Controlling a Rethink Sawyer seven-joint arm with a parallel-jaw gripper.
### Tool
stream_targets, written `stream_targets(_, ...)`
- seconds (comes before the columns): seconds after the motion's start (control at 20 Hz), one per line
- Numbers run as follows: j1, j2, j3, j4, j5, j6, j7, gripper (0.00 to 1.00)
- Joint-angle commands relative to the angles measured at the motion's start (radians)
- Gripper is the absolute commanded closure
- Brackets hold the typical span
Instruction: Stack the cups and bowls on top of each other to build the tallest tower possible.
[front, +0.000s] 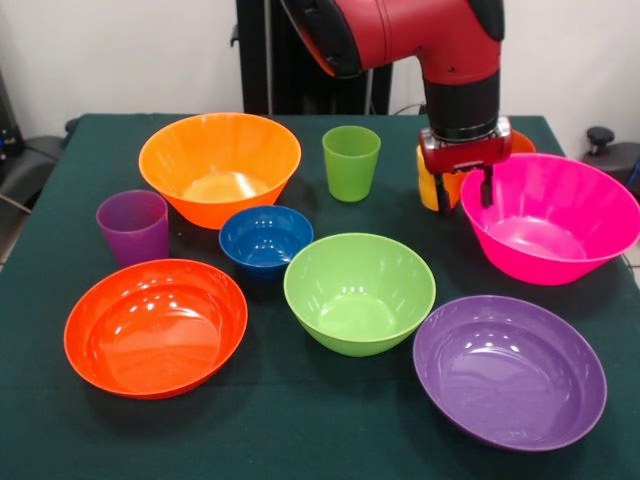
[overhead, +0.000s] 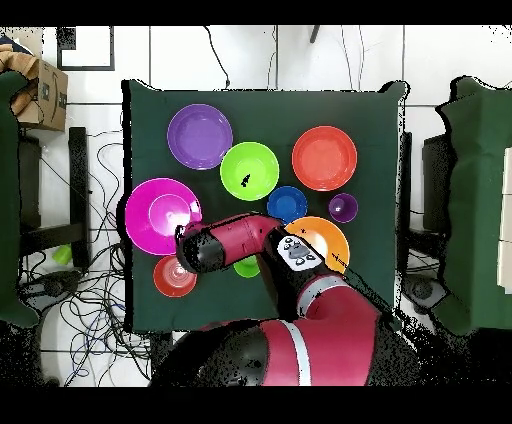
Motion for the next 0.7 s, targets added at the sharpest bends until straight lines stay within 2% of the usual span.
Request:
stream_targets(0.05, 0.034, -0.005, -0.061, -0.061, -0.038, 0.018, 0.036, 1.00)
stream_targets(0.7, 0.029, -0.004, -0.060, -0.035, -0.021, -0.031, 0.058, 1.00)
